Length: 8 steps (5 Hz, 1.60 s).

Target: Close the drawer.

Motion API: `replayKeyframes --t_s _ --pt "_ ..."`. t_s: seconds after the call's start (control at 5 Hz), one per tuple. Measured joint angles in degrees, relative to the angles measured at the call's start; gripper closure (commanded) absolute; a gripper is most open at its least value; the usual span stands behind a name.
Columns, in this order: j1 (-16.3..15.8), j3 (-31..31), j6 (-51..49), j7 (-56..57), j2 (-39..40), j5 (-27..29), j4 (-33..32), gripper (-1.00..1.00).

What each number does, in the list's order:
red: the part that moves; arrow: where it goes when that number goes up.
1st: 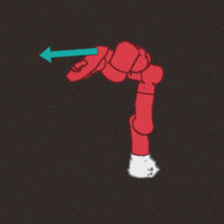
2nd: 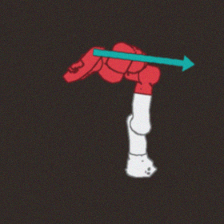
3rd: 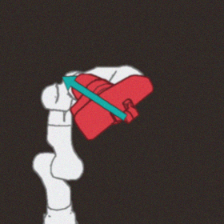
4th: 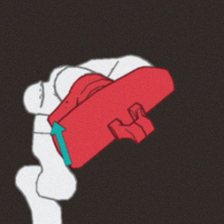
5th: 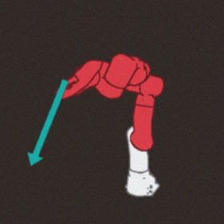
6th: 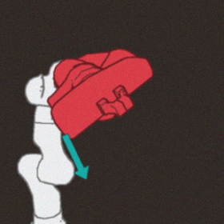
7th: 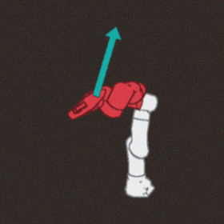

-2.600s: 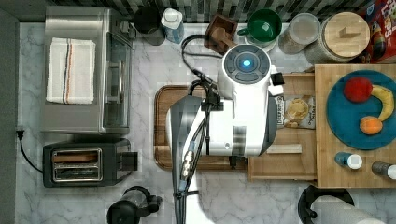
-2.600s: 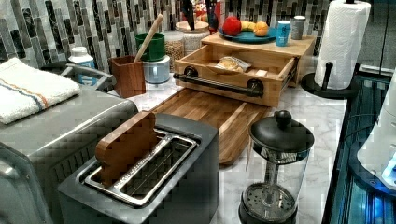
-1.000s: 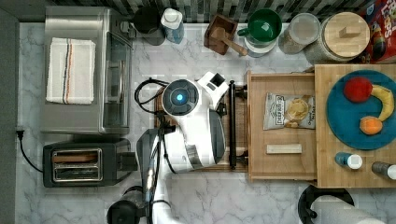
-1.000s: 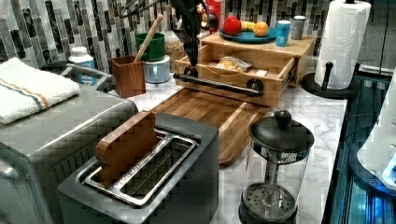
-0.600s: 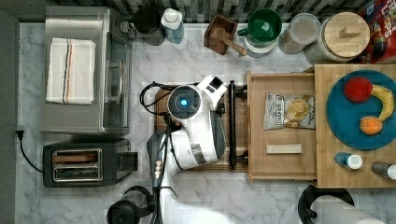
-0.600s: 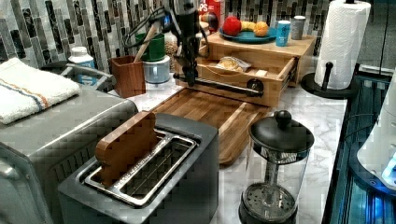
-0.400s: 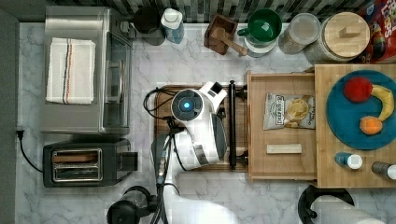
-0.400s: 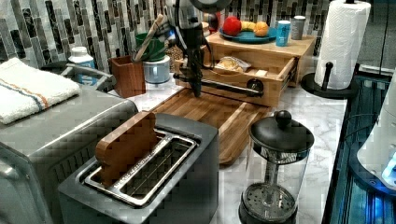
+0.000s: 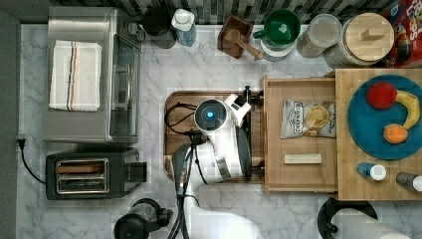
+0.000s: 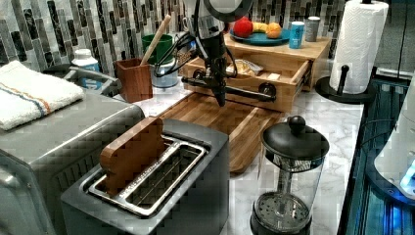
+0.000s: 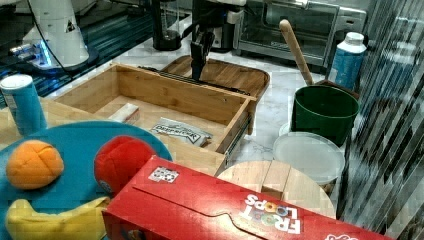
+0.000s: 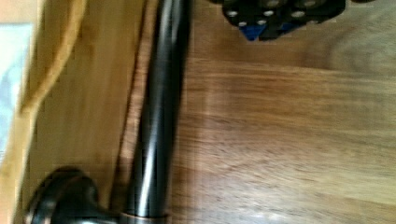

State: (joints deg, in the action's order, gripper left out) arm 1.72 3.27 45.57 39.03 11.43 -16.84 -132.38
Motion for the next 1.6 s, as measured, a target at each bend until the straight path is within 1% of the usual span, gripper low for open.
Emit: replayKeyframes --t_s 0.4,0.6,0.8,1.0,1.2,1.4,1.6 --pt "2.75 -1.47 1.01 5.79 0.0 -0.06 0.34 1.0" --pt "4.84 -1.62 1.26 10.71 0.01 1.22 0.34 1.0" --pt "5.78 -2.77 1.57 15.3 0.0 2.07 0.45 1.0" --pt "7.96 -3.13 3.58 17.96 0.34 2.15 0.45 1.0" --pt "11.36 -3.24 6.38 23.47 1.69 2.22 1.23 1.0" --pt "13.69 -4.77 6.88 28.4 3.85 2.22 3.69 1.0" --pt "16.86 -5.98 5.51 32.7 6.53 5.57 7.72 1.0"
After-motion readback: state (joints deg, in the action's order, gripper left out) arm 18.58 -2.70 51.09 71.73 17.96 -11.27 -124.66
